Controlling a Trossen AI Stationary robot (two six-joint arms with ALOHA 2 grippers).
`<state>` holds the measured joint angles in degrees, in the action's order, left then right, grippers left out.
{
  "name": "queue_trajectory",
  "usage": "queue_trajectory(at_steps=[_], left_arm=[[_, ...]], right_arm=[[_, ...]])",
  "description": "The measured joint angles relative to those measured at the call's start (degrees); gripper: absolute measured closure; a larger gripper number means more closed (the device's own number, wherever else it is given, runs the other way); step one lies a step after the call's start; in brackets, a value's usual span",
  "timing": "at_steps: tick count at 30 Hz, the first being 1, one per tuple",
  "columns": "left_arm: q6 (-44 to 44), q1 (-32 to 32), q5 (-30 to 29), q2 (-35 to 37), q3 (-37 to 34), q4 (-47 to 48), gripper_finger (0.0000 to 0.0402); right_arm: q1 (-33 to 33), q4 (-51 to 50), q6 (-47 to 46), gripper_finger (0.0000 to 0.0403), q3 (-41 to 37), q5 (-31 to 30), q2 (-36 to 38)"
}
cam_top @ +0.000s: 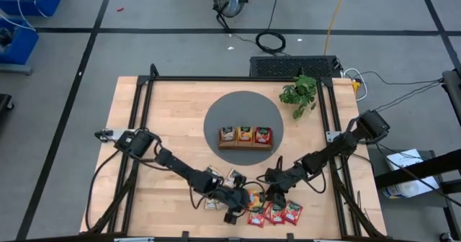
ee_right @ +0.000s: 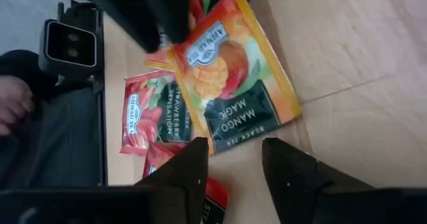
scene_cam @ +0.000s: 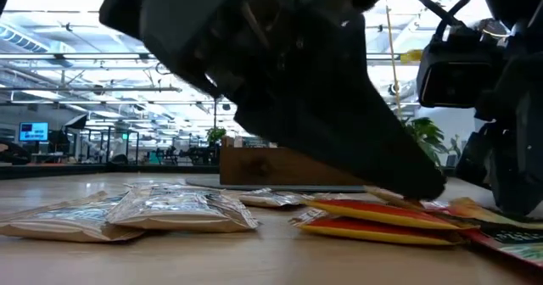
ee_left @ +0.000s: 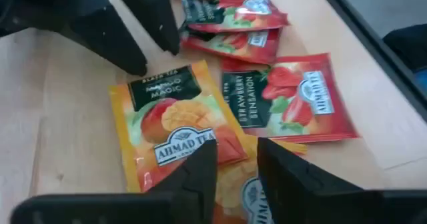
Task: Pick & Place Tea
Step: Put the top orange tea bag into the middle slot of the wooden organizer
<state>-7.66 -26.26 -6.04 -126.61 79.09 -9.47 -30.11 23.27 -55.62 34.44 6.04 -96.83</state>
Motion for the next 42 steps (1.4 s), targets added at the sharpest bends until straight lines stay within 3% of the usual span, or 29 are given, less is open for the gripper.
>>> queue_trajectory(at_steps=[12, 22, 30, 42], left_arm=[[-3.46, 0.88, -0.02, -4.11, 0.27, -2.4, 0.0364], [-3.2, 0.9, -0.04, -4.15, 0.04, -2.09, 0.0392], [-1.59, 1.03, -0.05, -4.22, -0.06, -2.63, 0.0381], [2.17, 1.16, 0.25, -1.49, -0.33, -2.96, 0.0355]], right_arm=[[0.34, -1.09, -0.95, 0.027, -0.11, -1.53, -0.35], [0.76, -2.31, -1.15, 0.0281, -0.15, -1.46, -0.41], [0.79, -1.94, 5.02, 0.0393, -0.3, -1.74, 0.73], [4.38, -7.51, 16.71, 0.0402, 0.3, -1.55, 13.52]])
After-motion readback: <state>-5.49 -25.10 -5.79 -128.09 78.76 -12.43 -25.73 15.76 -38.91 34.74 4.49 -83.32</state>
